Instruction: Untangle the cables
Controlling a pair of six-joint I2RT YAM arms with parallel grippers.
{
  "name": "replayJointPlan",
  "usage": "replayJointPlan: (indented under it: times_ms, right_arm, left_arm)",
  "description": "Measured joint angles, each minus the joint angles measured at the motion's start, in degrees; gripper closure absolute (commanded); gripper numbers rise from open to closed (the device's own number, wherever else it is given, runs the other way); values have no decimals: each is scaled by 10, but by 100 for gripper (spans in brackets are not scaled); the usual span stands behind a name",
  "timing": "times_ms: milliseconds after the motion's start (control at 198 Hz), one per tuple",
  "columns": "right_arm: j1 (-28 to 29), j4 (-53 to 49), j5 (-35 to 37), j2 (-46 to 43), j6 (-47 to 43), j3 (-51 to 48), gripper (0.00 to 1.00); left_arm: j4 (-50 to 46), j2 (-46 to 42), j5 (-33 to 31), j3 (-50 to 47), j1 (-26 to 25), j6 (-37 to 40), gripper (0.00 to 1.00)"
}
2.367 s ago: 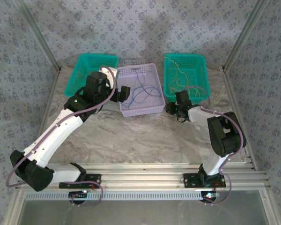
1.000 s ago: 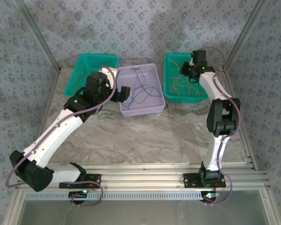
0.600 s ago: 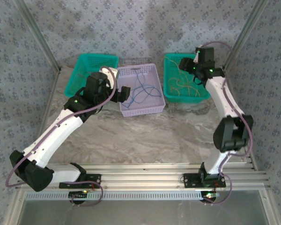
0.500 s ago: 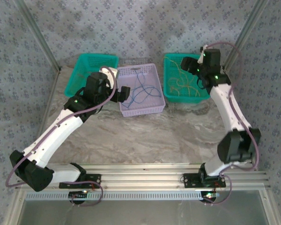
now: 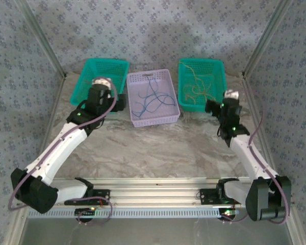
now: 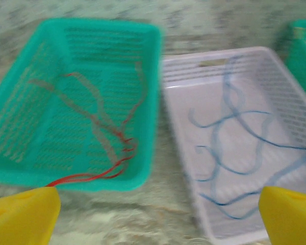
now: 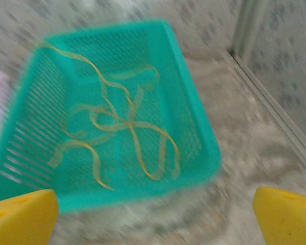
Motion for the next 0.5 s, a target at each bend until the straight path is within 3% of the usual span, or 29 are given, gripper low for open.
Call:
replayJointPlan:
  times_ms: [96,247,504]
  right_arm:
    - [-14,74,19,53,-14,-75,0]
    - [-16,177,10,160,-65,-110,0]
    - [-52,377,-43,226,-99,-160,0]
  left_arm:
    - [14,-43,-35,-63,38,-6,0]
    - [41,-85,-79,-159,63,-5,0]
    - [132,-97,-139,-294,128,-5,0]
